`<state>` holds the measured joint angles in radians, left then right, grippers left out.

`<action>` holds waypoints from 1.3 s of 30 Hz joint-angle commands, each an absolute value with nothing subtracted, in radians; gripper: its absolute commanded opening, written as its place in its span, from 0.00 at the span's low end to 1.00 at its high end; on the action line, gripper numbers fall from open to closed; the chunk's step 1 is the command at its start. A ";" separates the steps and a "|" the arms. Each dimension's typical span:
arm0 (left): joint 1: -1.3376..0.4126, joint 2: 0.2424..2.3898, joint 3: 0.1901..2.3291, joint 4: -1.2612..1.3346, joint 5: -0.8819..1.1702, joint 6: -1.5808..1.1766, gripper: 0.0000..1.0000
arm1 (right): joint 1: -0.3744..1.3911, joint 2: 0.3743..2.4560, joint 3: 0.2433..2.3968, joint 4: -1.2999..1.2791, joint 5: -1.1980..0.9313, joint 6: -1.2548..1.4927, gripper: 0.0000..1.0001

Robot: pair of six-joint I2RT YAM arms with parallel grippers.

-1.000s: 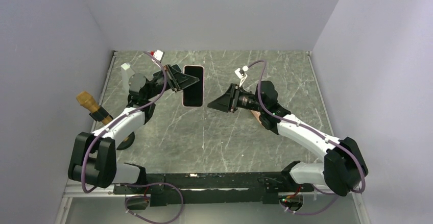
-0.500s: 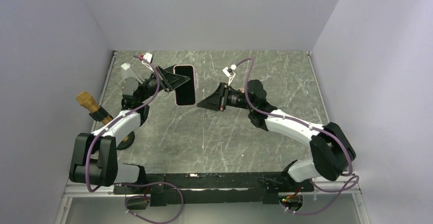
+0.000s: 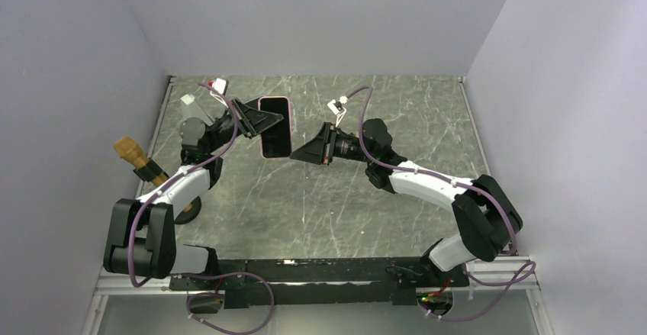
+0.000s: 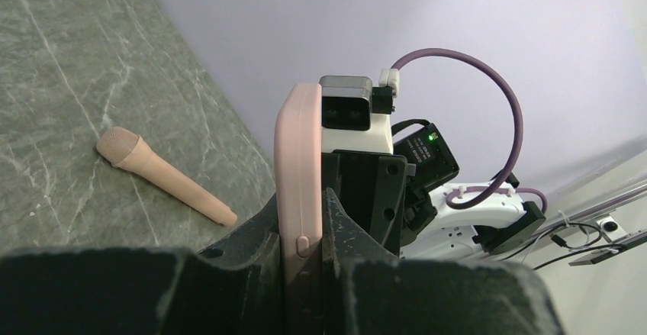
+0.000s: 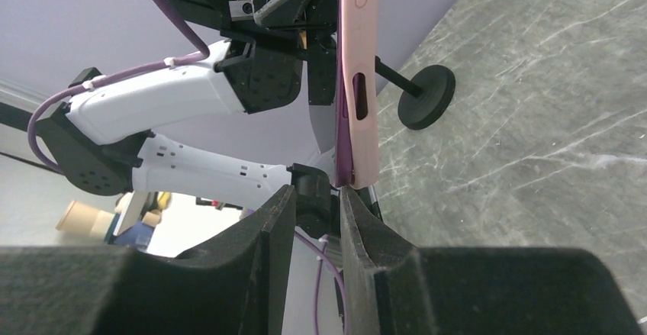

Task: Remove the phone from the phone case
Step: Remove the phone case from the phone.

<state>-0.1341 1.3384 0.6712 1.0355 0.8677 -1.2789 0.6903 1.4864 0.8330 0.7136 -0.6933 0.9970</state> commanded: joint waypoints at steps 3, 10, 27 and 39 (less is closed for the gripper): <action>-0.129 1.328 0.676 1.152 0.876 -1.312 0.00 | 0.695 1.491 0.876 0.785 -0.711 1.004 0.31; -0.130 1.326 0.678 1.166 0.880 -1.324 0.00 | 0.695 1.546 0.904 0.794 -0.705 1.007 0.31; -0.188 1.390 0.683 1.285 0.903 -1.416 0.00 | 0.676 1.666 0.974 0.803 -0.720 1.038 0.32; -0.278 1.408 0.688 1.257 0.906 -1.382 0.00 | 0.656 1.675 0.972 0.869 -0.722 1.113 0.32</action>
